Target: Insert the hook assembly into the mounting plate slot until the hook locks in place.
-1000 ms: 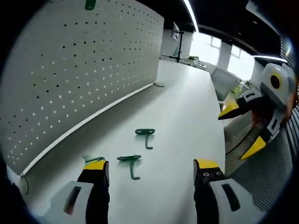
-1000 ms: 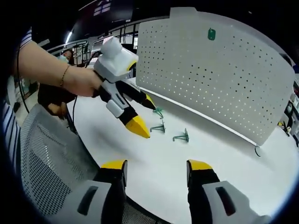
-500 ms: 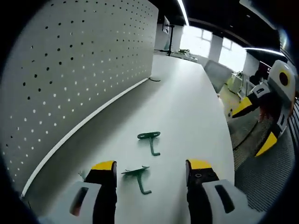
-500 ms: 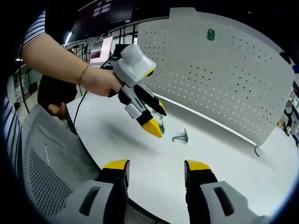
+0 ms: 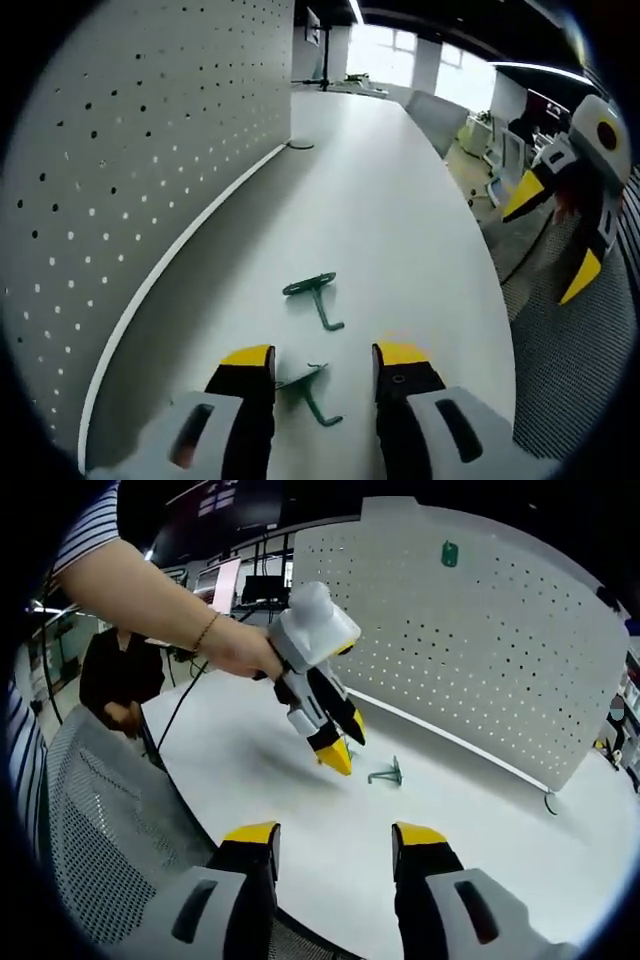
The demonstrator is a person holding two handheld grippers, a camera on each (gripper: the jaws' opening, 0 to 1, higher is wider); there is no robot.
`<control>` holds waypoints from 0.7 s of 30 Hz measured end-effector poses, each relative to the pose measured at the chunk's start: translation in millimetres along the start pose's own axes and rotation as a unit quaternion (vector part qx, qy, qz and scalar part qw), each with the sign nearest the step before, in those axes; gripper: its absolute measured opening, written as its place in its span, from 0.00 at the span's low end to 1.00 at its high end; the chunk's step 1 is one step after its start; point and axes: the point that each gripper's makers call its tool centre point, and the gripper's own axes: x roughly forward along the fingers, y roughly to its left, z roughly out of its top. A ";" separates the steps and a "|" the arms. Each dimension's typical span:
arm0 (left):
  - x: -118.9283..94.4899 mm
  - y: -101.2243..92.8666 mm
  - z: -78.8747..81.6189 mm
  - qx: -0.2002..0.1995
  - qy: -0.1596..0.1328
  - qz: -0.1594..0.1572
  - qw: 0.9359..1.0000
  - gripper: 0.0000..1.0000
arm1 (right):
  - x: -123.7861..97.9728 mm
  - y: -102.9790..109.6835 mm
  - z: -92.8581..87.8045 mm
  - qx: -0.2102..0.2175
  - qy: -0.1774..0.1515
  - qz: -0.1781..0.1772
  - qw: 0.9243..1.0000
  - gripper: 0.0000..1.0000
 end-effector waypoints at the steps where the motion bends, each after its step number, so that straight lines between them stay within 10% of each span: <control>1: 0.5 0.6 -1.2 0.000 0.005 -0.002 1.000 0.35 | 0.0 0.0 0.0 0.000 0.000 0.000 1.000 0.42; 21: 4.9 2.3 -12.1 0.015 0.058 -0.023 0.998 0.07 | -1.2 0.4 -0.2 -0.002 -0.004 0.002 1.000 0.40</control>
